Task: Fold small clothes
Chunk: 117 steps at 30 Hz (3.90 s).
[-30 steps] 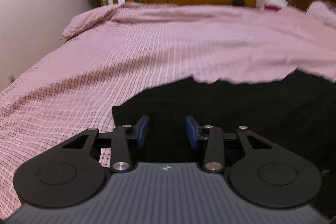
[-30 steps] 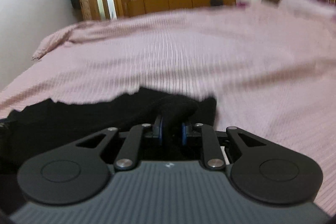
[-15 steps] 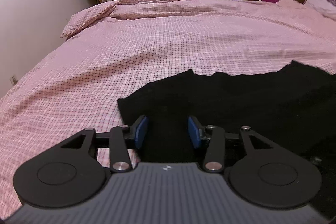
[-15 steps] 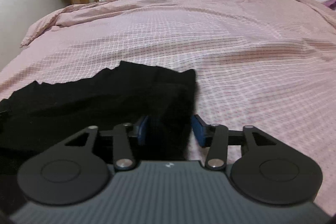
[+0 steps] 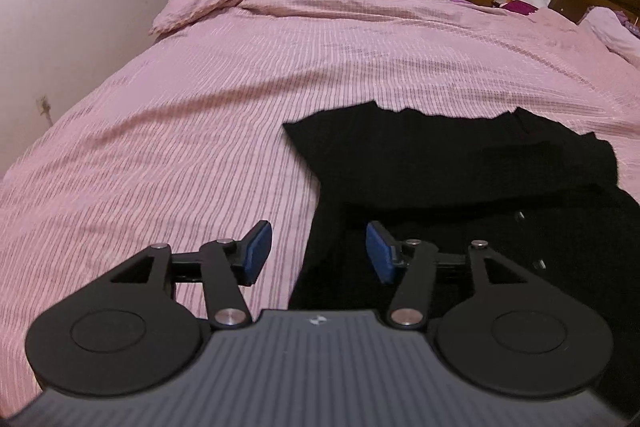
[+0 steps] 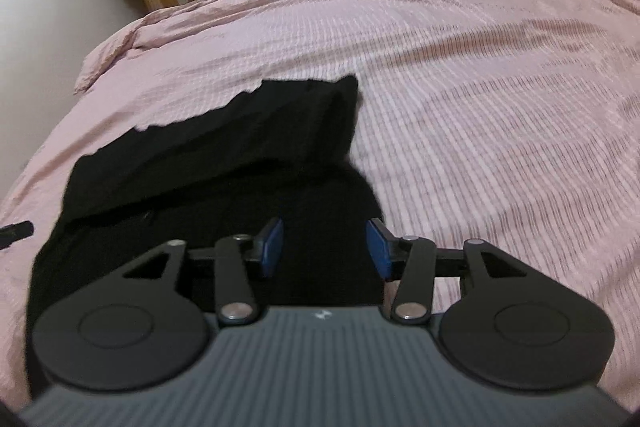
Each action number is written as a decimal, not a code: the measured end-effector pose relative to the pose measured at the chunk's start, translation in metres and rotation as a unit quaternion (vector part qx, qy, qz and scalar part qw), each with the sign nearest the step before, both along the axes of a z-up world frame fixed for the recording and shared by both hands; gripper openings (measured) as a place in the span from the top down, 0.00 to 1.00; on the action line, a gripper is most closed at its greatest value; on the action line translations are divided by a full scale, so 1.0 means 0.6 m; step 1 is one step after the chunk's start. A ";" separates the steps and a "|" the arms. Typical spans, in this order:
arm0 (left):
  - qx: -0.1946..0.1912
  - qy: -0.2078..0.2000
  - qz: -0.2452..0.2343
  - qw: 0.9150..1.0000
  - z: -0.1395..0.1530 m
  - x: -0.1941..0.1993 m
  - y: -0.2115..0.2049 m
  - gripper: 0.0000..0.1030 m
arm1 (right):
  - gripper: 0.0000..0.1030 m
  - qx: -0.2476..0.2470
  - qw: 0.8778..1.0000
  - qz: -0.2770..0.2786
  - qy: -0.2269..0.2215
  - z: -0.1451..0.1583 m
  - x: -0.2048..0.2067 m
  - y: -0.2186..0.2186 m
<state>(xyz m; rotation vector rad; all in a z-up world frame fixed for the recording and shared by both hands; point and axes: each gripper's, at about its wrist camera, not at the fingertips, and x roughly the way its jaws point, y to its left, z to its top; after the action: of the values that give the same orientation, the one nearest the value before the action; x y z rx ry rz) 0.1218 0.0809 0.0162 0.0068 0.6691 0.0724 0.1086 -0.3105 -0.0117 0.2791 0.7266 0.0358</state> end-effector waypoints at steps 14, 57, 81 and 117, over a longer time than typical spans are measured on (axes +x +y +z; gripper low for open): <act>-0.054 0.052 -0.014 0.997 -0.041 -0.184 -0.010 0.40 | 0.53 0.024 0.999 0.023 0.028 -0.015 -0.159 0.005; -0.236 0.190 -0.083 0.949 -0.163 -0.231 -0.002 0.35 | 0.63 0.076 0.995 0.047 0.035 -0.073 -0.250 -0.003; -0.320 0.188 -0.103 0.923 -0.196 -0.223 0.004 0.90 | 0.84 0.047 0.996 0.076 0.025 -0.094 -0.221 0.029; -0.226 -0.115 -0.084 0.964 0.110 0.073 -0.039 0.93 | 0.92 0.234 0.945 -0.003 -0.226 0.070 0.068 -0.031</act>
<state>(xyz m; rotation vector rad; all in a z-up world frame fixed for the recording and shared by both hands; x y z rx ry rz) 0.1657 0.0576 0.0819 -0.3793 0.4373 -0.2423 0.1493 -0.3293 0.0301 0.7030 0.2484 0.2614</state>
